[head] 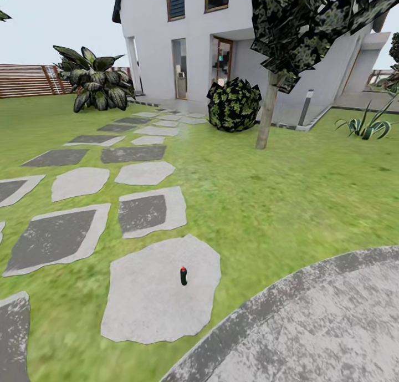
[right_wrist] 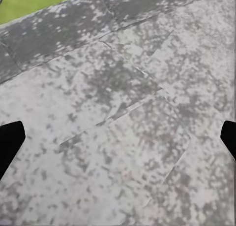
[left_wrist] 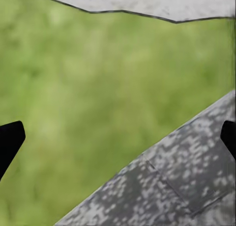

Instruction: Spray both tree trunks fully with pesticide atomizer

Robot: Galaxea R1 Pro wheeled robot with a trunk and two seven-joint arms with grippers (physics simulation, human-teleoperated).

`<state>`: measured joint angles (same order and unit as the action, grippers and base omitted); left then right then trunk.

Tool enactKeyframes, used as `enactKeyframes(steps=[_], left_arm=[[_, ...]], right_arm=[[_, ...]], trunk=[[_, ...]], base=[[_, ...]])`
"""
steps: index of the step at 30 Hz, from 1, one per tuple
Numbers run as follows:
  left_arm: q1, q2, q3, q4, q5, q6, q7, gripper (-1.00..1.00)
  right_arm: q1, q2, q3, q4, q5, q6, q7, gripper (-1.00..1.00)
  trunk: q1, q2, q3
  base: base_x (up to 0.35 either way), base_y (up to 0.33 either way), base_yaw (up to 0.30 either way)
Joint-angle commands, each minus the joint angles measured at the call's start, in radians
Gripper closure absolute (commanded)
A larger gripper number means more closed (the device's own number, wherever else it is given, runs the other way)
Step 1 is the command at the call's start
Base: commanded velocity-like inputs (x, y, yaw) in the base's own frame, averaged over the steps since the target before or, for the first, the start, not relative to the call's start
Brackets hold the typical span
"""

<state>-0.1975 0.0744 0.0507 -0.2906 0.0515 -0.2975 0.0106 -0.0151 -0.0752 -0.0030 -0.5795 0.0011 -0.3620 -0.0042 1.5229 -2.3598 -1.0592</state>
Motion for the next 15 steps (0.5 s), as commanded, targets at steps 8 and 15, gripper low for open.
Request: enactKeyframes(steps=[8, 15], left_arm=[[0.000, 0.000, 0.000, 0.001, 0.005, -0.003, 0.000, -1.00], [0.000, -0.001, 0.000, 0.001, 0.005, -0.003, -0.001, -1.00]], right_arm=[[0.000, 0.000, 0.001, 0.000, 0.000, -0.003, 0.001, -1.00], [-0.001, 0.001, 0.001, 0.000, 0.000, -0.003, 0.001, -1.00]], trunk=[[0.000, 0.000, -0.001], [0.000, 0.000, -0.001]], base=[[0.336, -0.131, 0.000], [0.266, -0.193, 0.000]])
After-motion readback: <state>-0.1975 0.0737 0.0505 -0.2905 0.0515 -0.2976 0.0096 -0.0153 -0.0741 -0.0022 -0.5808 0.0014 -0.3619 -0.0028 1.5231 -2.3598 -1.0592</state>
